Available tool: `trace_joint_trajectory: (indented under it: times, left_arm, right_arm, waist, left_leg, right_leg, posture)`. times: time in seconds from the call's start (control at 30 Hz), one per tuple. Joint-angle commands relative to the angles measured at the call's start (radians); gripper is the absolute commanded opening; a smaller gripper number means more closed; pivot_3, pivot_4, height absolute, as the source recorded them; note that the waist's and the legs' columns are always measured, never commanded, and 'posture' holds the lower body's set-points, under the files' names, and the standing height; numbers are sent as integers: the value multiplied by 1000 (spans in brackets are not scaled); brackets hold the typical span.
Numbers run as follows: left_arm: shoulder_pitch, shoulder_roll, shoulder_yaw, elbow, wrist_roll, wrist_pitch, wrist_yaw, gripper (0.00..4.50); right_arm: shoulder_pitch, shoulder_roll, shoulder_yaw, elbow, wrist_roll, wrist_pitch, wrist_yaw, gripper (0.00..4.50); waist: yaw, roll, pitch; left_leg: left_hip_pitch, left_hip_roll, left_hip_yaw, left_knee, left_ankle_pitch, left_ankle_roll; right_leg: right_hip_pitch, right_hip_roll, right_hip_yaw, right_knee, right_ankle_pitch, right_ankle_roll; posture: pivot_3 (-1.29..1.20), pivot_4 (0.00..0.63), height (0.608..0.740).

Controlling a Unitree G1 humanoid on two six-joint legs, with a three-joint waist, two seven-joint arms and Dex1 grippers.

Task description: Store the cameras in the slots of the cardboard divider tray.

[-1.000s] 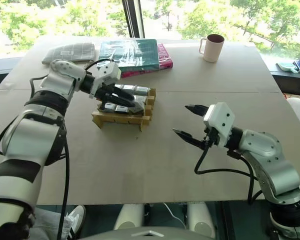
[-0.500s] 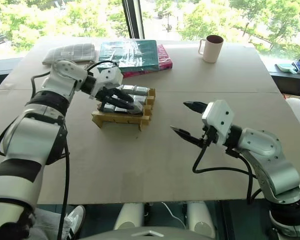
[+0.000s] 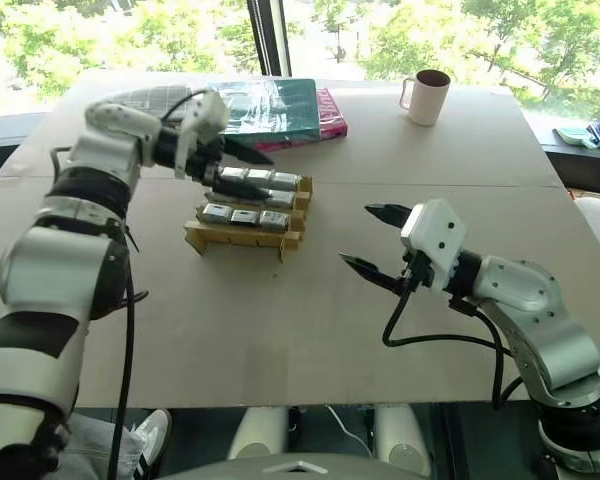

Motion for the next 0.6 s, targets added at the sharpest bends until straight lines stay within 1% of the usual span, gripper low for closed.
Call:
trace_joint_trajectory:
  times: [0.03, 0.07, 0.13, 0.17, 0.2, 0.23, 0.33, 0.4, 0.43, 0.53, 0.57, 0.6]
  left_arm:
    - [16, 52, 147, -124, -110, 197, 47, 3787]
    - [57, 61, 187, -190, -136, 248, 89, 3787]
    - [208, 70, 291, -399, -203, 344, 226, 3787]
    - [345, 67, 362, -568, -242, 375, 302, 3787]
    - [444, 62, 411, -697, -270, 402, 360, 3787]
    - [545, 60, 463, -832, -317, 492, 418, 3787]
    - [870, 27, 596, -1238, -433, 646, 570, 3787]
    - [1060, -9, 660, -1450, -483, 688, 659, 3787]
    - [1119, -21, 675, -1515, -503, 700, 691, 3787]
    - [1362, -65, 714, -1707, -523, 677, 740, 3787]
    - [1424, -78, 728, -1748, -538, 679, 759, 3826]
    - [1477, -93, 740, -1778, -543, 668, 775, 3826]
  right_arm:
    - [28, -19, -41, -32, 15, -8, -4, 3857]
    - [39, -21, -46, -30, 12, -13, -7, 3857]
    - [64, -13, -64, -23, -15, -14, -48, 3857]
    - [80, -8, -75, -15, -26, -17, -67, 3857]
    - [91, -5, -83, -8, -33, -19, -78, 3857]
    - [110, -7, -90, 3, -53, -35, -88, 3857]
    - [185, -11, -126, 28, -74, -64, -92, 3857]
    - [222, -17, -152, 50, -73, -82, -81, 3857]
    - [231, -20, -161, 59, -71, -88, -75, 3857]
    - [251, -27, -204, 100, -53, -84, -63, 3857]
    - [256, -28, -214, 114, -58, -89, -65, 4355]
    - [263, -30, -223, 122, -55, -92, -59, 4490]
  waist:
    - [-4, 0, 0]
    - [-7, 1, 0]
    - [-16, 2, -1]
    - [-21, 2, -1]
    - [-27, 3, -1]
    - [-29, 3, -1]
    - [-30, 1, -1]
    - [-26, 1, -1]
    - [-21, 0, -1]
    - [-15, 1, -2]
    - [-15, 1, -2]
    - [-16, 1, -2]
  left_leg:
    - [0, 0, 0, 0, 0, 0]
    - [1, 0, 0, 0, 0, 0]
    - [2, 0, 0, -1, 0, 0]
    - [4, 0, 0, -1, 0, 0]
    - [6, 0, 0, -1, 0, 0]
    - [7, 1, 1, -1, 0, 0]
    - [6, 1, 0, -1, 0, 0]
    - [5, 2, 1, -1, 0, -1]
    - [6, 2, 0, -1, 0, -1]
    - [9, 2, 0, 0, 0, -1]
    - [13, 1, 1, 0, 0, -1]
    - [17, 1, 2, -1, 0, -1]
  right_leg:
    - [0, 0, 0, 0, 0, 0]
    - [0, 0, 0, 0, 0, 0]
    - [1, 0, 0, 0, 0, 0]
    - [3, 0, 0, 1, 0, 0]
    - [4, 0, 0, 1, 0, 0]
    - [4, 0, 1, 1, 1, -1]
    - [4, 0, 0, 1, 1, -1]
    - [4, 0, 1, 0, 1, -1]
    - [5, 0, 0, -1, 1, -1]
    - [8, -1, -1, -1, -2, -5]
    - [12, -2, 0, -1, -3, -4]
    - [16, -3, 0, -1, -3, -3]
  posture:
    - [0, 150, 740]
    - [0, 150, 740]
    - [0, 150, 740]
    - [0, 150, 740]
    - [0, 150, 740]
    - [0, 150, 740]
    - [0, 150, 740]
    - [0, 150, 740]
    - [0, 150, 740]
    - [0, 150, 740]
    - [0, 150, 740]
    - [0, 150, 740]
